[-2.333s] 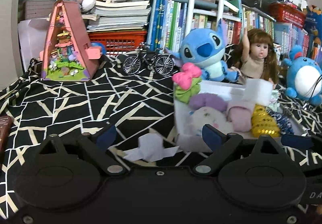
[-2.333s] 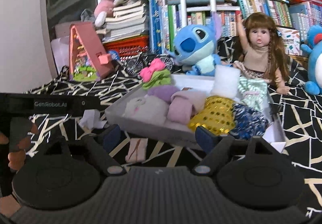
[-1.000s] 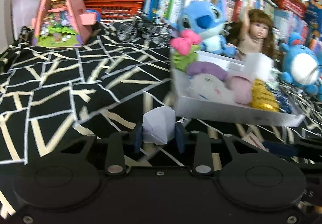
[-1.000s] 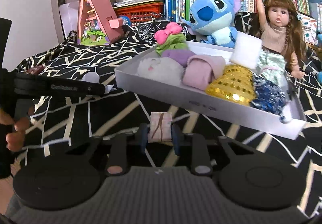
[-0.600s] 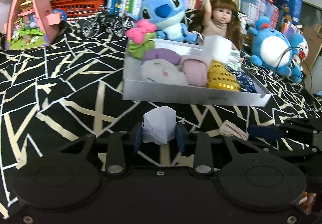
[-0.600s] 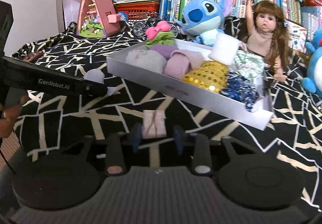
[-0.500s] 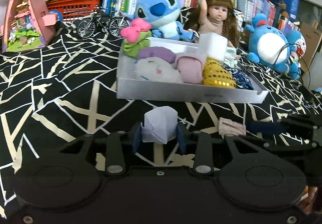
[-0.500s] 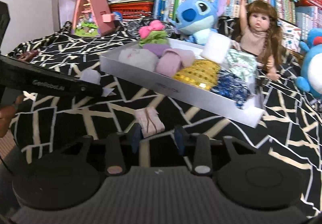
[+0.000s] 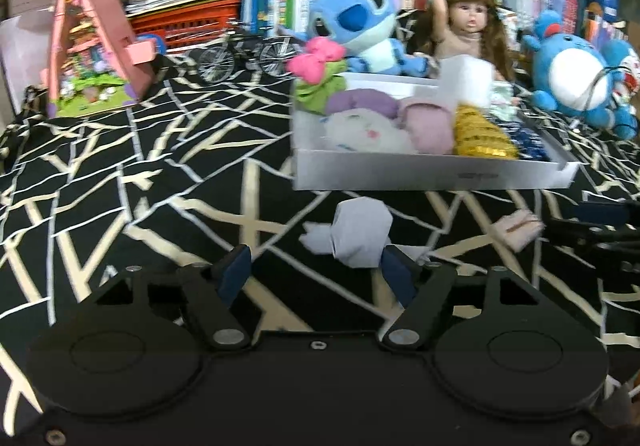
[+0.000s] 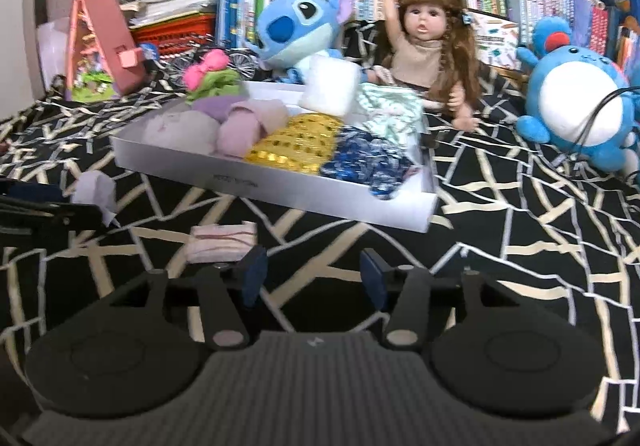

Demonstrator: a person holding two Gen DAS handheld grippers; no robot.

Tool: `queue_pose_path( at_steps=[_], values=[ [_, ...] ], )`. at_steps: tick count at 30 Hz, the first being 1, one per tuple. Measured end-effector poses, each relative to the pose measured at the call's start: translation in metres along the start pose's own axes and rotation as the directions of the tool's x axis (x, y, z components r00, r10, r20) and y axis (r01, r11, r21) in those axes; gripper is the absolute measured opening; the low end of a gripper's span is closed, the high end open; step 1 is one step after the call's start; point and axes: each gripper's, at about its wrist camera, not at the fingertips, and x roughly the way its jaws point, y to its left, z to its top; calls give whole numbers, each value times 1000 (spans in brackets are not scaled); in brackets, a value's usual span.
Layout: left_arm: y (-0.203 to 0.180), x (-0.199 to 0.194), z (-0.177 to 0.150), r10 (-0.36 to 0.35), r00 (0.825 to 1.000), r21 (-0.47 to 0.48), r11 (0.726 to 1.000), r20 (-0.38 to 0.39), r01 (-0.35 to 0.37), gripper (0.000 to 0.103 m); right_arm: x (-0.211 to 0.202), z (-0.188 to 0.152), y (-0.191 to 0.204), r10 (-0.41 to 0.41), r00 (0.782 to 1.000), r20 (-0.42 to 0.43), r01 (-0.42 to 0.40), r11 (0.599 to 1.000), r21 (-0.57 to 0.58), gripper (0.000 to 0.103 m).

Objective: Organize soft objects
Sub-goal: 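Grasp the white paper piece with the left tool while the right reaches the pink striped cloth, then grasp the small pink striped cloth with the right tool while the left holds the paper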

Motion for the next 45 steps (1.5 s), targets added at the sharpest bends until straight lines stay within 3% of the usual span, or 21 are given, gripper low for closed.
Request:
queue_pose_path(
  at_steps=[6, 9, 12, 17, 19, 21, 22, 23, 26, 29, 33, 35, 45],
  values=[
    [18, 0, 3, 59, 998, -67, 996, -4, -60, 75, -4, 2, 12, 73, 997, 19, -74, 997, 28, 75],
    [28, -3, 5, -4, 1000, -171, 985, -6, 3, 79, -3, 3, 19, 97, 995, 28, -98, 994, 38, 76],
    [34, -4, 8, -71, 998, -281, 957, 2, 68, 82, 0, 3, 25, 102, 994, 31, -103, 994, 38, 77],
    [30, 5, 13, -47, 999, -376, 925, 10, 47, 83, 5, 2, 31, 72, 997, 40, -74, 996, 53, 77],
    [28, 9, 14, -35, 999, -404, 914, 25, 42, 74, 8, 2, 32, 56, 997, 44, -58, 997, 51, 77],
    [25, 14, 15, -25, 999, -421, 907, 28, 34, 59, 11, 2, 33, 46, 998, 38, -48, 998, 51, 77],
    [23, 16, 16, -21, 999, -423, 906, 29, 32, 46, 13, 2, 34, 44, 998, 34, -46, 998, 54, 77],
    [22, 18, 17, -19, 999, -422, 906, 28, 29, 41, 14, 2, 34, 41, 999, 31, -43, 998, 55, 77],
    [19, 21, 16, -21, 1000, -416, 909, 16, 26, 37, 17, 1, 36, 35, 999, 32, -36, 998, 50, 77],
    [15, 19, 15, -23, 999, -380, 924, 27, 31, 36, 16, 1, 37, 36, 999, 35, -37, 999, 32, 76],
    [9, 13, 15, -8, 999, -324, 946, 49, 23, 36, 15, 1, 39, 36, 999, 38, -36, 999, 11, 53],
    [7, 9, 15, -2, 998, -300, 954, 63, 21, 36, 14, 1, 39, 40, 998, 43, -40, 999, 12, 49],
    [-12, -9, 13, 5, 991, -147, 989, 136, 15, 36, 6, 4, 39, 51, 996, 78, -52, 999, 14, 49]
  ],
)
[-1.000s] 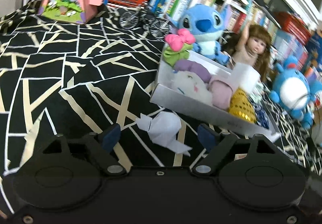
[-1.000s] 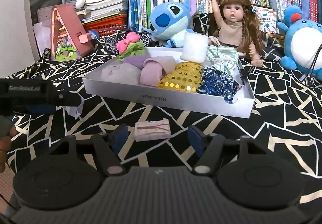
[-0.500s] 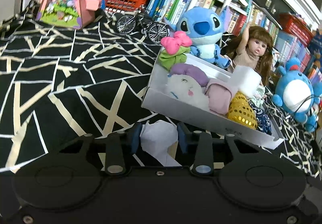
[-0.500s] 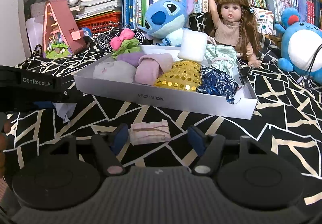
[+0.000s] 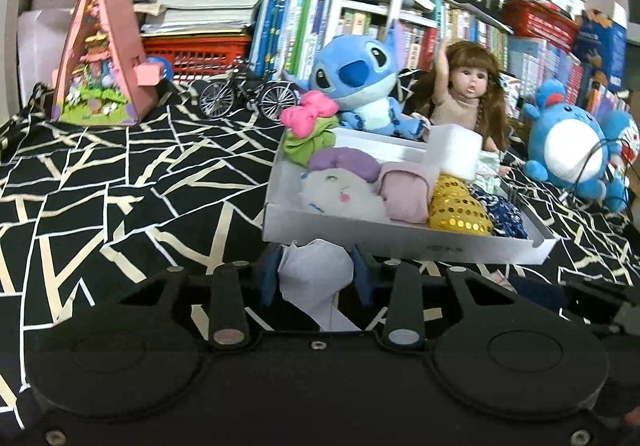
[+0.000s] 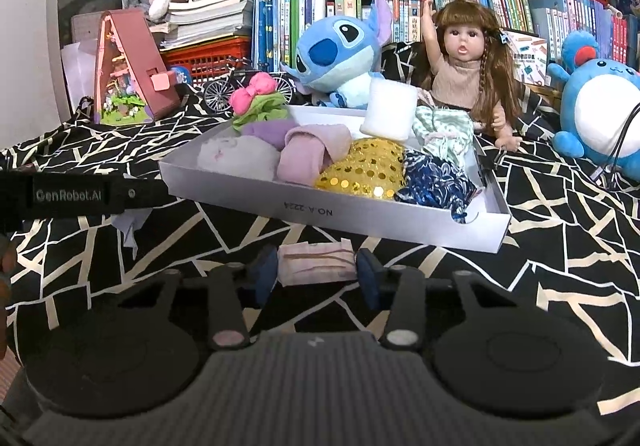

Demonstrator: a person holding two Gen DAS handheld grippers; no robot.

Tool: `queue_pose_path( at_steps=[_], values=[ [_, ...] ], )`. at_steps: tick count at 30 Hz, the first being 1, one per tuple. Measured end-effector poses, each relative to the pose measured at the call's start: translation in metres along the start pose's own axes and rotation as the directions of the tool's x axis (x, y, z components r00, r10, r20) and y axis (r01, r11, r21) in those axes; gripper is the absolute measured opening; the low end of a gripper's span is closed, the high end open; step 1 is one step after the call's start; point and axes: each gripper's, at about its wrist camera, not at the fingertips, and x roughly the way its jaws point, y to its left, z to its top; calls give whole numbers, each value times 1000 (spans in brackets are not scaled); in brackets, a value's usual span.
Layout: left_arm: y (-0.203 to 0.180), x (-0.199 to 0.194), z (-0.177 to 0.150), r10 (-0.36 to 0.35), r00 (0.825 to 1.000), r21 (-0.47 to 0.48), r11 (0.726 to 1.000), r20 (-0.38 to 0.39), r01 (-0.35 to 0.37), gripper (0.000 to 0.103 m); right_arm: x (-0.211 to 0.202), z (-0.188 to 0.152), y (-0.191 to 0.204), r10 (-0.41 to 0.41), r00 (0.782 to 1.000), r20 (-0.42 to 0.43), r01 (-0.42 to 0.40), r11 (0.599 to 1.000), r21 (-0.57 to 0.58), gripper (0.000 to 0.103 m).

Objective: Organize soft objects
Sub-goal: 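Grasp the small pink striped cloth with the right tool while the left holds the paper, then carry the paper piece and pink cloth over the box with both tools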

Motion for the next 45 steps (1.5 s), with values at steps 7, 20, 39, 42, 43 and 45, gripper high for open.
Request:
queue_pose_path(
  at_steps=[7, 20, 39, 42, 43, 45],
  values=[
    [-9, -4, 0, -14, 1000, 43, 999, 13, 14, 36, -3, 4, -2, 0, 1000, 19, 0, 1000, 15, 49],
    [-21, -1, 3, -3, 1000, 96, 995, 0, 3, 36, -8, 9, -8, -3, 999, 54, 1, 999, 44, 49],
    [-39, 4, 41, -47, 998, 97, 994, 49, 42, 36, -12, 38, -21, -30, 991, 131, 22, 998, 60, 49],
    [-41, 7, 48, -53, 997, 98, 994, 55, 48, 36, -10, 44, -24, -35, 989, 140, 26, 997, 68, 49],
    [-42, 8, 50, -54, 997, 98, 994, 58, 49, 36, -9, 46, -25, -37, 989, 143, 27, 997, 72, 49],
    [-44, 11, 53, -57, 997, 95, 994, 59, 51, 36, -8, 49, -27, -40, 988, 147, 29, 996, 79, 49]
  ],
)
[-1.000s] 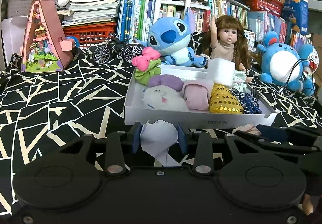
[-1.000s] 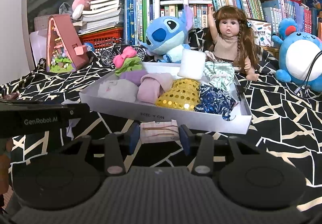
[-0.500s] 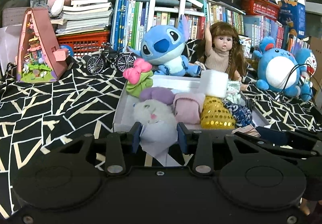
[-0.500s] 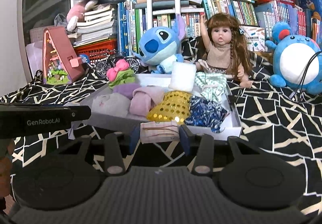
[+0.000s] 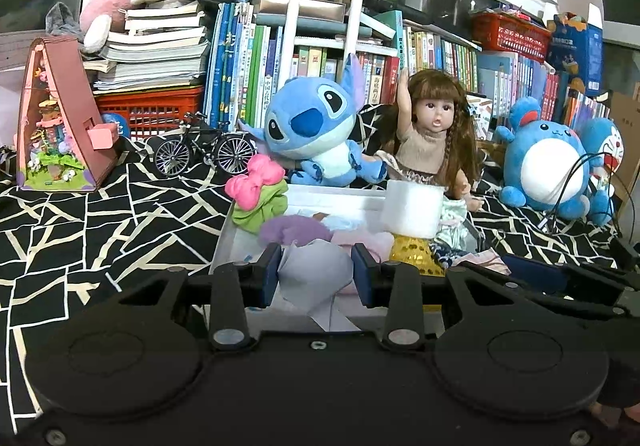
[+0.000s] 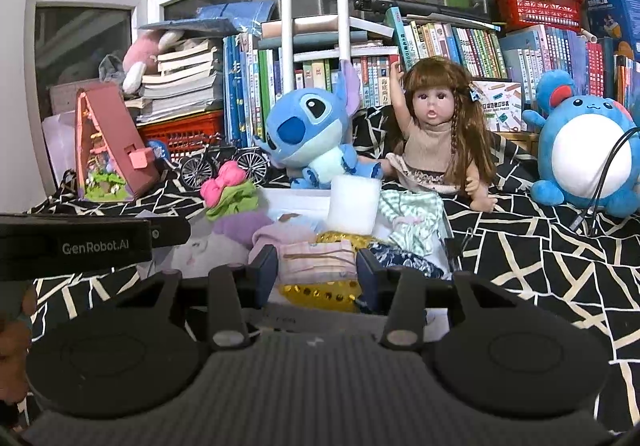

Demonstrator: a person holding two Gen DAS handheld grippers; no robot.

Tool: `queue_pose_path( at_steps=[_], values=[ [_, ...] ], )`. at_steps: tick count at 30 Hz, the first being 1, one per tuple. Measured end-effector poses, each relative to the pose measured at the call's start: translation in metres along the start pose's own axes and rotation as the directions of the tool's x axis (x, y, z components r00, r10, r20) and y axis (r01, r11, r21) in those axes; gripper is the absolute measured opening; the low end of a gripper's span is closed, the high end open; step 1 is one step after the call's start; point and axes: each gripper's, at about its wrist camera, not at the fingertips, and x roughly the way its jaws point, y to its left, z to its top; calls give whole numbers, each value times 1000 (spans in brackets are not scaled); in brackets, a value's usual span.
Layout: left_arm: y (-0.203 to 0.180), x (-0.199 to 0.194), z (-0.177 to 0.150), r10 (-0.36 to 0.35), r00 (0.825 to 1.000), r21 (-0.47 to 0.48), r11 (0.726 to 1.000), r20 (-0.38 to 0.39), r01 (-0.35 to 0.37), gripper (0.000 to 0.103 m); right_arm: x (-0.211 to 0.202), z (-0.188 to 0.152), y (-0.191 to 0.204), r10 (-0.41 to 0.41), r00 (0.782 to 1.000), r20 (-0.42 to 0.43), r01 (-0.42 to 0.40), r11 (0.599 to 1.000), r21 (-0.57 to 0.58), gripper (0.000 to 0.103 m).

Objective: Organize soft objects
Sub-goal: 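Carry the paper piece and pink cloth over the box with both tools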

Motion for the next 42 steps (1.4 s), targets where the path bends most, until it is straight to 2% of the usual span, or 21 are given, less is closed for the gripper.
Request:
queue_pose_path(
  at_steps=[10, 22, 28, 42],
  values=[
    [0, 18, 11, -6, 1000, -23, 1000, -9, 6, 36, 10, 9, -5, -9, 1000, -2, 9, 1000, 9, 49],
    [15, 52, 43, -17, 1000, -55, 998, -22, 16, 36, 35, 29, -16, -12, 1000, -20, 13, 999, 44, 49],
    [14, 69, 45, -24, 999, -40, 999, -49, 22, 36, 52, 29, -19, 11, 998, -69, -5, 996, 85, 49],
    [13, 94, 42, -35, 996, -24, 999, -76, 34, 36, 72, 33, -24, 1, 994, -109, 10, 995, 101, 49]
  ],
)
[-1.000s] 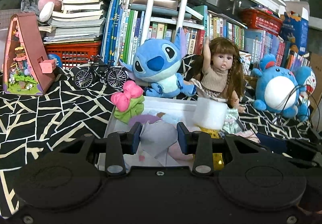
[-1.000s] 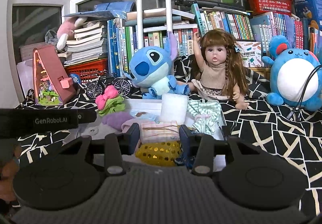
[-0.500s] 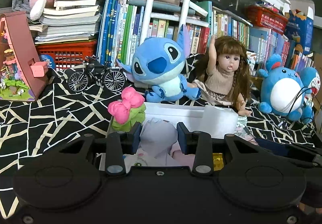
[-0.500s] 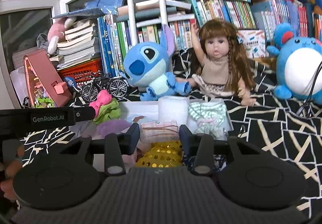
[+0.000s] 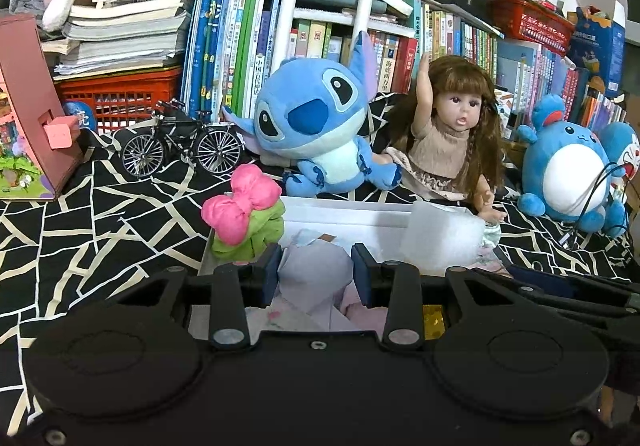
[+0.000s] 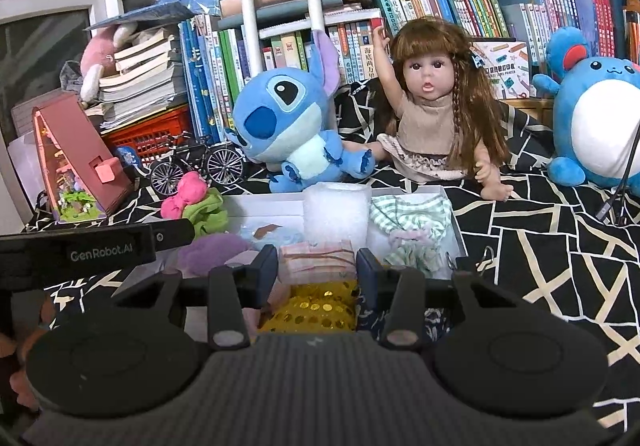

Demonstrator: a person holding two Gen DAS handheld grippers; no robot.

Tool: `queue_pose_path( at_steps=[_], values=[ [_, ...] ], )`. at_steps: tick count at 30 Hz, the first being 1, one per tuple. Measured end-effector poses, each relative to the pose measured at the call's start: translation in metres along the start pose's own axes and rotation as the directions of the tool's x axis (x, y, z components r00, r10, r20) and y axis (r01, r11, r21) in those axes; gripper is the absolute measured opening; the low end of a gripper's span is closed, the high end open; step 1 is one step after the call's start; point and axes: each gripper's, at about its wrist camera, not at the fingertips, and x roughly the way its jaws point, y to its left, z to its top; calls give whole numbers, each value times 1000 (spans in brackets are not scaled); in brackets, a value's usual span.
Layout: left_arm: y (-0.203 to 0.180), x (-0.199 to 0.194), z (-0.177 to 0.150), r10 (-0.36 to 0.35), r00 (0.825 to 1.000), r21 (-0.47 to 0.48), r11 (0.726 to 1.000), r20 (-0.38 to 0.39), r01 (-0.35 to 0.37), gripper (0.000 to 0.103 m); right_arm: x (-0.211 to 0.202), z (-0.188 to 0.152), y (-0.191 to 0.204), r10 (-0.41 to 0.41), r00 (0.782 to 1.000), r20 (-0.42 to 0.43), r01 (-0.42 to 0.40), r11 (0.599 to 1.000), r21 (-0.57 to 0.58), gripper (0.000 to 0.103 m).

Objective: Organize soft objects
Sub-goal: 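Carry the paper piece and pink cloth over the box with both tools, then lower both items into the box and open both tools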

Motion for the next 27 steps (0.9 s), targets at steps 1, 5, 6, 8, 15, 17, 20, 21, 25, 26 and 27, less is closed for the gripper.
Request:
queue_pose_path(
  at_steps=[1, 5, 6, 8, 15, 17, 20, 21, 25, 26, 27],
  values=[
    [0, 2, 1, 0, 1000, -2, 1000, -3, 0, 36, 2, 1, -1, 0, 1000, -4, 0, 1000, 3, 49],
    [1, 12, 4, 8, 1000, -6, 1000, -17, -8, 36, 11, 5, -5, 3, 1000, -25, -3, 1000, 13, 49],
    [1, 14, 4, 11, 1000, -2, 1000, -19, -11, 36, 13, 7, -5, 5, 1000, -29, -4, 1000, 13, 49],
    [1, 19, 6, 18, 1000, 1, 1000, -23, -18, 36, 18, 9, -7, 7, 999, -36, -7, 1000, 15, 49],
    [2, 36, 10, 41, 999, -12, 999, -36, -42, 36, 37, 16, -16, 13, 997, -70, -8, 998, 63, 49],
    [2, 40, 9, 45, 998, -10, 999, -41, -46, 36, 41, 16, -17, 13, 997, -77, -8, 997, 70, 49],
    [2, 43, 8, 49, 998, -2, 999, -46, -49, 36, 46, 14, -17, 7, 996, -85, -2, 998, 67, 49],
    [2, 44, 7, 50, 998, 1, 999, -46, -50, 36, 48, 13, -17, 5, 996, -90, 1, 998, 69, 49],
    [1, 46, 6, 50, 998, 5, 999, -49, -50, 36, 53, 9, -19, 1, 994, -105, 8, 997, 82, 49],
    [0, 46, 5, 51, 998, 8, 999, -48, -51, 37, 54, 9, -19, 1, 994, -109, 9, 996, 86, 49],
    [-1, 47, 5, 52, 998, 13, 999, -47, -52, 37, 55, 8, -20, 2, 994, -110, 8, 996, 91, 49]
  ],
)
